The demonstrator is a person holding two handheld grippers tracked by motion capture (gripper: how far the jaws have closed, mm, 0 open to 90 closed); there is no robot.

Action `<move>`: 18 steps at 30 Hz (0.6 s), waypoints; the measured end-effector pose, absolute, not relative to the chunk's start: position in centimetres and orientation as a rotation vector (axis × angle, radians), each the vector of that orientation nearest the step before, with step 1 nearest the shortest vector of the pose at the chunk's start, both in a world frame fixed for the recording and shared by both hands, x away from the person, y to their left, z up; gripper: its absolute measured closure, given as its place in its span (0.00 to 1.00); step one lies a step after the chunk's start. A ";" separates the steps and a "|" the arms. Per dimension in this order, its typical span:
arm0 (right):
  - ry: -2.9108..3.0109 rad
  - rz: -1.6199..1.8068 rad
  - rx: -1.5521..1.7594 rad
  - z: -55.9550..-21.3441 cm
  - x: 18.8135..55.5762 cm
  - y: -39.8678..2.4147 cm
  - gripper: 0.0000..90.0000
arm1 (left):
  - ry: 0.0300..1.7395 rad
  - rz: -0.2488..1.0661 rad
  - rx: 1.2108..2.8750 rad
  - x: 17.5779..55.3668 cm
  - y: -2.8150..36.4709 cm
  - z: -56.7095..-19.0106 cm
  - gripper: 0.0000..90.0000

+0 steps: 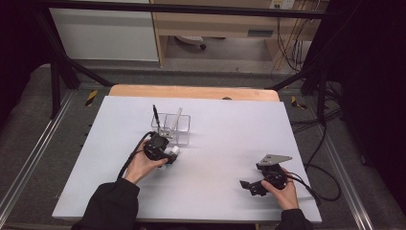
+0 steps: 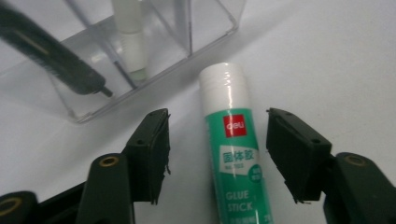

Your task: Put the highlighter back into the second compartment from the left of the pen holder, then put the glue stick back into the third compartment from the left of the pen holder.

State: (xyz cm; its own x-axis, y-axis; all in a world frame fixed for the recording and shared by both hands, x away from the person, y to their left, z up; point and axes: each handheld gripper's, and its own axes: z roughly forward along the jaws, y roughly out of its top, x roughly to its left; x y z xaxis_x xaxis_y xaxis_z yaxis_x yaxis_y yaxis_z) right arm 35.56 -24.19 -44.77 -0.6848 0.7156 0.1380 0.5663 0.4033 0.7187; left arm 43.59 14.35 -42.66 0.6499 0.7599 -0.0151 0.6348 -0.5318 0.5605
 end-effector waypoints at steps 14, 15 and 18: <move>2.465 1.154 1.141 -44.7 35.6 -24.2 0.01 | 1.078 0.290 2.426 44.4 13.3 -42.6 0.63; 2.465 1.153 1.138 -44.7 35.6 -24.2 0.01 | 1.082 0.283 2.429 44.4 13.3 -42.6 0.64; 2.470 1.151 1.139 -44.7 35.6 -24.2 0.01 | 1.092 0.268 2.441 44.4 13.3 -42.6 0.66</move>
State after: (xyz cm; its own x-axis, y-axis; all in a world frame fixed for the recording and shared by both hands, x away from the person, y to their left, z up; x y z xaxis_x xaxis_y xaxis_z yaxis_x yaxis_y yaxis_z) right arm 35.55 -24.22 -44.74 -0.6878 0.7119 0.1419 0.5665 0.4041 0.7182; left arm 44.44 13.32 -42.56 0.6676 0.7445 -0.0060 0.6570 -0.5854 0.4750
